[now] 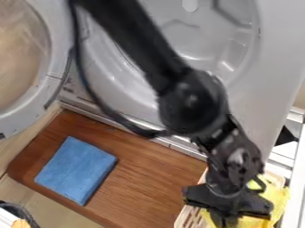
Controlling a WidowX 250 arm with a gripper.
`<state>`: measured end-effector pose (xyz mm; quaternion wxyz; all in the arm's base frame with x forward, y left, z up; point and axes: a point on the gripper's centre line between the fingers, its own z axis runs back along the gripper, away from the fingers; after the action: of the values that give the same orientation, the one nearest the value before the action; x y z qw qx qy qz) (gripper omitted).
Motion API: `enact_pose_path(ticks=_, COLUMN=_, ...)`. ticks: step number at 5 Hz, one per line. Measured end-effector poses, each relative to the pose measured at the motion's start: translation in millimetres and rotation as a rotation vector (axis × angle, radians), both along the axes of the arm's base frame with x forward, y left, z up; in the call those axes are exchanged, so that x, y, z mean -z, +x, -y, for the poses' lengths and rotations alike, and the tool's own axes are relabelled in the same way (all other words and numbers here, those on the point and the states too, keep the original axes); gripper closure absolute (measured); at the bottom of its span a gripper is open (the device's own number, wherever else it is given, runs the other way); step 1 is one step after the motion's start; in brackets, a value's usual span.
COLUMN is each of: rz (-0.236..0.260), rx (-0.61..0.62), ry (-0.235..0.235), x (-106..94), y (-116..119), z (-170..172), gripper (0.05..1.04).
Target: Take the yellow cloth out of the washing machine and put it inside the basket
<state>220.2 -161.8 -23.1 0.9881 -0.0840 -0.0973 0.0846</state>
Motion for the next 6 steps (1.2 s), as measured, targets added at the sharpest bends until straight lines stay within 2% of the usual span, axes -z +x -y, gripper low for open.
enact_pose_path(ticks=1, rz=0.022, rx=-0.028, ry=0.061, x=4.8, y=3.8, z=-1.8, gripper=0.878)
enact_pose_path(ticks=2, rz=0.048, rx=-0.071, ry=0.101, x=4.4, y=7.4, z=-8.8, gripper=0.628)
enact_pose_path(ticks=3, rz=0.048, rx=-0.081, ry=0.113, x=1.3, y=7.2, z=-11.7, gripper=0.318)
enact_pose_path(ticks=4, rz=0.046, rx=-0.103, ry=0.112, x=-5.4, y=9.2, z=-15.5, gripper=0.087)
enact_pose_path(ticks=5, rz=0.049, rx=-0.104, ry=0.082, x=-19.1, y=13.4, z=-18.6, gripper=0.078)
enact_pose_path(ticks=6, rz=0.053, rx=-0.110, ry=0.038, x=-49.5, y=17.3, z=-29.4, gripper=0.083)
